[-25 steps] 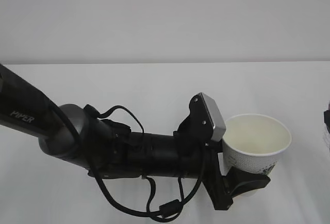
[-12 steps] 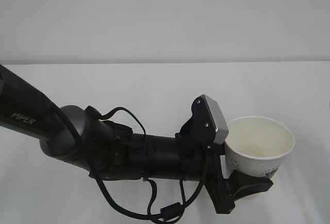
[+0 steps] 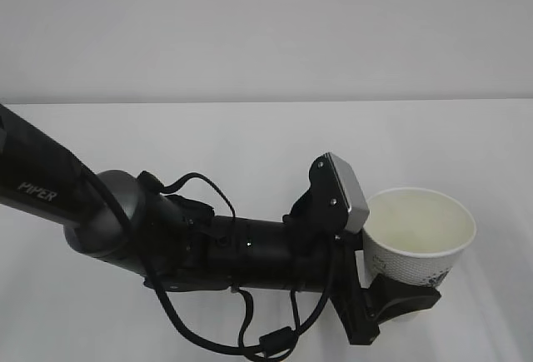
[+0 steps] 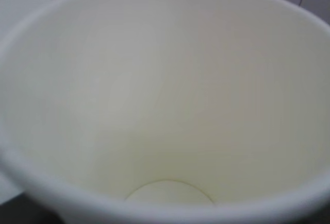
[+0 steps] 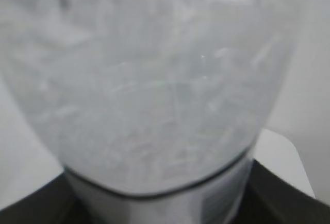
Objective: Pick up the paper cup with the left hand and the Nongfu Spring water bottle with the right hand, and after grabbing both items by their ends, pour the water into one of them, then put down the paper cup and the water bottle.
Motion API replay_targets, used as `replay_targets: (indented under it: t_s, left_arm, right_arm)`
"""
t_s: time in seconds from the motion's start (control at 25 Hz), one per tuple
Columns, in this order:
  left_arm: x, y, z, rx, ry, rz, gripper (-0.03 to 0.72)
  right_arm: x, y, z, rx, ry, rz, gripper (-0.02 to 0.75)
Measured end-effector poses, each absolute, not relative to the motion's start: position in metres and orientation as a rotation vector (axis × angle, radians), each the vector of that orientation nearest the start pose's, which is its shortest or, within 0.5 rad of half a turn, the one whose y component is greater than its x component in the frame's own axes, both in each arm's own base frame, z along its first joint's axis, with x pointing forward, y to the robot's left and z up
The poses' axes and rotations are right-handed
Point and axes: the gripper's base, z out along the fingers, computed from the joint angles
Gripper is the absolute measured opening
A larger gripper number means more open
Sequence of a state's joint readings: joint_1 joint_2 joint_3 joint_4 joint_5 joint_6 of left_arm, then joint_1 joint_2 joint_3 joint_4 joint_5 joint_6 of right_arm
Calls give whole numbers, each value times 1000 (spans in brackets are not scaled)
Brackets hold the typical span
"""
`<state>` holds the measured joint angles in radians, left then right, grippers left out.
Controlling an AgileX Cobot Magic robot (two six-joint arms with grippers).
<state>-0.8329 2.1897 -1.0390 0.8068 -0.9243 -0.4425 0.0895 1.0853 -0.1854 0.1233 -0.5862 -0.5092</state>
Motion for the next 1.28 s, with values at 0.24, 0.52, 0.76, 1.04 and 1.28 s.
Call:
replay_targets:
  t_s: [0.24, 0.52, 0.76, 1.04, 1.28]
  left_arm:
    - [238, -336, 100, 1214, 1532, -1052, 546]
    - [240, -336, 100, 1194, 1542, -1049, 545]
    - [240, -336, 99, 1198, 1553, -1038, 545]
    - [240, -336, 98, 1202, 1559, -1031, 545]
    - [238, -336, 97, 1237, 1546, -1030, 545]
  right_arm:
    - [179, 10, 204, -434, 1744, -314, 442]
    - [180, 10, 207, -446, 1707, -334, 442]
    - [180, 11, 209, -461, 1683, -352, 442]
    - [180, 14, 211, -546, 1642, -378, 442]
    - [180, 14, 211, -617, 1622, -439, 441]
